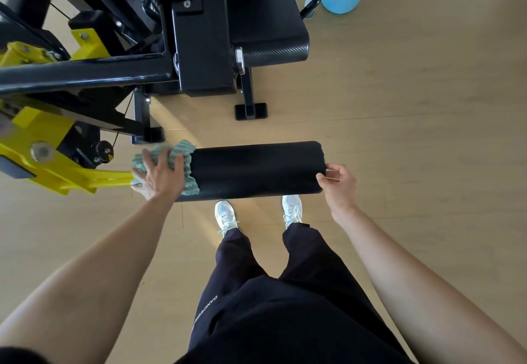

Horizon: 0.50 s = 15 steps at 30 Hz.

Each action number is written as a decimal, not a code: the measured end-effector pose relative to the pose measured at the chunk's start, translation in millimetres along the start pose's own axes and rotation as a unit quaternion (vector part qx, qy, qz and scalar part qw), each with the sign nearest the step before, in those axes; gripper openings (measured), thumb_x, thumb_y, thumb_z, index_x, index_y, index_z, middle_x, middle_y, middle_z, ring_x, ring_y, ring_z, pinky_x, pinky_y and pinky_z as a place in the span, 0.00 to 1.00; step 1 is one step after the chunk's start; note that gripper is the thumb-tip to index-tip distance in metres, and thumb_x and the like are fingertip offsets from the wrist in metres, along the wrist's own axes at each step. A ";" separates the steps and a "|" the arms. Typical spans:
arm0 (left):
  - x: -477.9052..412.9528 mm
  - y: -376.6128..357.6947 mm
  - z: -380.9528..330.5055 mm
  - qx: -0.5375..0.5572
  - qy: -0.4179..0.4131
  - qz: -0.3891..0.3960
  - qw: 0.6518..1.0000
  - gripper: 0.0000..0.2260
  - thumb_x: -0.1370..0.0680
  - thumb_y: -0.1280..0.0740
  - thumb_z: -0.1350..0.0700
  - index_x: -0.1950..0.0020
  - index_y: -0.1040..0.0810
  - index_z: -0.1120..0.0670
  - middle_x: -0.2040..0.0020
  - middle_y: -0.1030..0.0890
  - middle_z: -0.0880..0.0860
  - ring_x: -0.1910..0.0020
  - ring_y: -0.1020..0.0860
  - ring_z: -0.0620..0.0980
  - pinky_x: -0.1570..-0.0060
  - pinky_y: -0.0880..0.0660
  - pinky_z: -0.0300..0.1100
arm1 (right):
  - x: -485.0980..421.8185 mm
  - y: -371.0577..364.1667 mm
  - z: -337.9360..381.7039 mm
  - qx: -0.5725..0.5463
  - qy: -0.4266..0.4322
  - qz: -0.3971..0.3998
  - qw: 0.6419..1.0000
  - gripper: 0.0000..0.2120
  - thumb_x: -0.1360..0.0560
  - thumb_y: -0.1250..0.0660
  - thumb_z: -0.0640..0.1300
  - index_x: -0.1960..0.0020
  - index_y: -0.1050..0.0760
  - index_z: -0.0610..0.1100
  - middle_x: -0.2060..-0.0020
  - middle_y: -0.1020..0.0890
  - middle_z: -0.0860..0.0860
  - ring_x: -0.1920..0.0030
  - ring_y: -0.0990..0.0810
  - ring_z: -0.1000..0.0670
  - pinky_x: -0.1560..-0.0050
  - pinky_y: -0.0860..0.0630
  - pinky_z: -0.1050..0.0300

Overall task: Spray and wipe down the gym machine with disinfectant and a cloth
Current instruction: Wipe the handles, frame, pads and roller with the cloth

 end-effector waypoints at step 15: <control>56.1 -45.8 -105.8 -0.066 -0.174 0.015 0.982 0.25 0.14 0.57 0.41 0.17 0.47 0.39 0.15 0.48 0.49 0.16 0.59 0.58 0.23 0.67 0.67 | -41.1 -8.5 28.0 0.061 0.008 0.074 0.995 0.20 0.23 0.26 0.45 0.33 0.21 0.45 0.42 0.17 0.53 0.46 0.18 0.52 0.43 0.21 0.59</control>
Point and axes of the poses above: each hand's wrist, its own x-axis away from the middle knuckle, its own y-axis out of the back of the hand, z = x × y, the point moved 6 cm from there along -x, towards the middle knuckle
